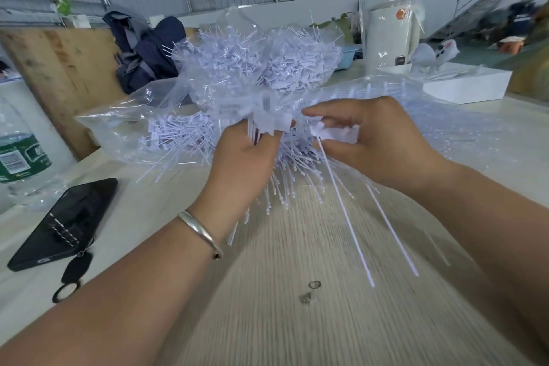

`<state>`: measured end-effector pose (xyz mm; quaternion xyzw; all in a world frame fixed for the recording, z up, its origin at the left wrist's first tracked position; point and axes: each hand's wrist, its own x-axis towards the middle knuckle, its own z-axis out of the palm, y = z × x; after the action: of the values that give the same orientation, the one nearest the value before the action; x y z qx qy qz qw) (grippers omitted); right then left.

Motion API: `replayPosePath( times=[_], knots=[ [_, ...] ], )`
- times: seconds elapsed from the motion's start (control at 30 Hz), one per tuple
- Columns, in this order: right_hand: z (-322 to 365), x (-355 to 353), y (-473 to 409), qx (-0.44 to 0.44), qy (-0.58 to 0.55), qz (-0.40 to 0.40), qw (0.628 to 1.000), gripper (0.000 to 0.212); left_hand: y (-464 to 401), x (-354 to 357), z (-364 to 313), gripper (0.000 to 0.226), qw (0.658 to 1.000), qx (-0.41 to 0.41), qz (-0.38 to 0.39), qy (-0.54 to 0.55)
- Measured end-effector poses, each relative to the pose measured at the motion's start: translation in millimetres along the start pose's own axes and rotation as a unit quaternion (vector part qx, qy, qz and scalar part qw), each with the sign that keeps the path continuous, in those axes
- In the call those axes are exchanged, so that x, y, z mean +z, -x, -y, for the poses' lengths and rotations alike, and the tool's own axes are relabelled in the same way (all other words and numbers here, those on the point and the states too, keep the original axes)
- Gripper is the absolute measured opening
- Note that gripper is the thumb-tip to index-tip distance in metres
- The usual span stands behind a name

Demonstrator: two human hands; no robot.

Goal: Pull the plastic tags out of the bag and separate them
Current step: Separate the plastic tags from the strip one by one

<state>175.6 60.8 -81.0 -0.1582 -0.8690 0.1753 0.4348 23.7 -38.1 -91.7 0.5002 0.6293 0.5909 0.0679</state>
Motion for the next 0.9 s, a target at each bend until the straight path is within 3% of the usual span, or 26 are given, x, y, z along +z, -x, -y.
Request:
replayPosePath(
  times=[0.17, 0.3, 0.43, 0.6, 0.73, 0.9],
  knots=[
    [5, 3, 0, -0.039, 0.029, 0.026, 0.998, 0.009, 6, 1, -5, 0.052, 0.996, -0.005, 0.088, 0.005],
    [10, 4, 1, -0.063, 0.041, 0.057, 0.996, 0.01, 6, 1, -4, 0.044, 0.995, -0.003, 0.099, 0.012],
    [3, 1, -3, 0.013, 0.011, 0.044, 0.999, 0.025, 2, -1, -2, 0.049, 0.994, -0.035, 0.09, 0.058],
    [-6, -2, -7, 0.122, -0.046, 0.089, 0.988, 0.026, -1, -2, 4, 0.041, 0.994, -0.056, 0.055, 0.079],
    [-4, -4, -6, 0.149, -0.114, 0.144, 0.972, 0.017, -3, -3, 6, 0.024, 0.994, -0.07, 0.041, 0.077],
    [-4, -8, -4, 0.165, -0.176, 0.184, 0.953, 0.01, -3, -6, 4, 0.031, 0.99, -0.08, 0.092, 0.074]
  ],
)
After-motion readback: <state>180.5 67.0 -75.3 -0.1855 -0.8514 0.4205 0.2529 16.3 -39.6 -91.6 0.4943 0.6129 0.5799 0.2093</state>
